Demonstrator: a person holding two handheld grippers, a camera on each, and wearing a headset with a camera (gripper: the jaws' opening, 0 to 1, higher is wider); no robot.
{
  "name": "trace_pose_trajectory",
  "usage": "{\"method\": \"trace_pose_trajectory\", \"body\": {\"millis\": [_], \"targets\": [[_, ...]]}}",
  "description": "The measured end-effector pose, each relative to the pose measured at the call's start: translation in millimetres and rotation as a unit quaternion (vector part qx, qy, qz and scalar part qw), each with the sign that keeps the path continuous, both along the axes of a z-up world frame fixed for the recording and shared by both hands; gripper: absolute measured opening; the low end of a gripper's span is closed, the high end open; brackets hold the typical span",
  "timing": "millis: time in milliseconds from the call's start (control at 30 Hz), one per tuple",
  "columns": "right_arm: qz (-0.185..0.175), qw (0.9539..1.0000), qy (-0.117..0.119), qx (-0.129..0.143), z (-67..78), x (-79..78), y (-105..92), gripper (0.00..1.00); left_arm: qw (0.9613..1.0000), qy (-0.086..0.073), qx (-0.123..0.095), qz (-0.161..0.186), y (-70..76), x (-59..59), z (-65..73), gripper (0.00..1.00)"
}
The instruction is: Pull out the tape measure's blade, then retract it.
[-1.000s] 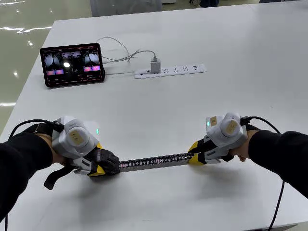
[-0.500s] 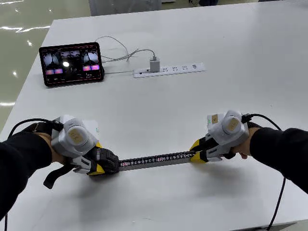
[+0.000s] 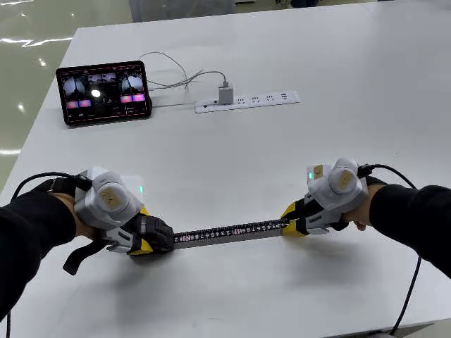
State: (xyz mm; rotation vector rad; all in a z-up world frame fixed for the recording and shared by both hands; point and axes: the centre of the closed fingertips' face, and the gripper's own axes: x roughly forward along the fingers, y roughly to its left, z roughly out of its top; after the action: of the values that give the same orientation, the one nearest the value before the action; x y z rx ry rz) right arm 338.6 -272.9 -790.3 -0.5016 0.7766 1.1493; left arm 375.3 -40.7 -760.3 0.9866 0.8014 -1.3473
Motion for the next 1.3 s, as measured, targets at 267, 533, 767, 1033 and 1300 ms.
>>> {"method": "trace_pose_trajectory", "body": {"millis": [267, 533, 767, 1033, 1300], "targets": [[-0.002, 1.0000, 0.001, -0.002, -0.6, 0.0, -4.5, 0.10, 1.0000, 0.000, 0.000, 0.000, 0.1, 0.5, -0.3, 0.29], [-0.002, 1.0000, -0.001, -0.005, -1.6, 0.7, -8.6, 0.10, 1.0000, 0.000, 0.000, 0.000, 0.0, 0.3, -0.3, 0.29], [-0.004, 1.0000, 0.000, -0.005, -2.4, 0.2, -10.5, 0.10, 1.0000, 0.001, 0.000, 0.001, 0.1, -0.1, -0.1, 0.29], [-0.007, 1.0000, 0.001, -0.005, -2.6, -1.2, -14.2, 0.10, 1.0000, 0.000, 0.000, 0.001, 0.2, 0.8, -0.4, 0.29], [-0.009, 0.9999, 0.002, -0.006, -2.3, -2.0, -17.9, 0.10, 1.0000, 0.001, 0.000, 0.001, -0.1, 0.7, -0.4, 0.29]]}}
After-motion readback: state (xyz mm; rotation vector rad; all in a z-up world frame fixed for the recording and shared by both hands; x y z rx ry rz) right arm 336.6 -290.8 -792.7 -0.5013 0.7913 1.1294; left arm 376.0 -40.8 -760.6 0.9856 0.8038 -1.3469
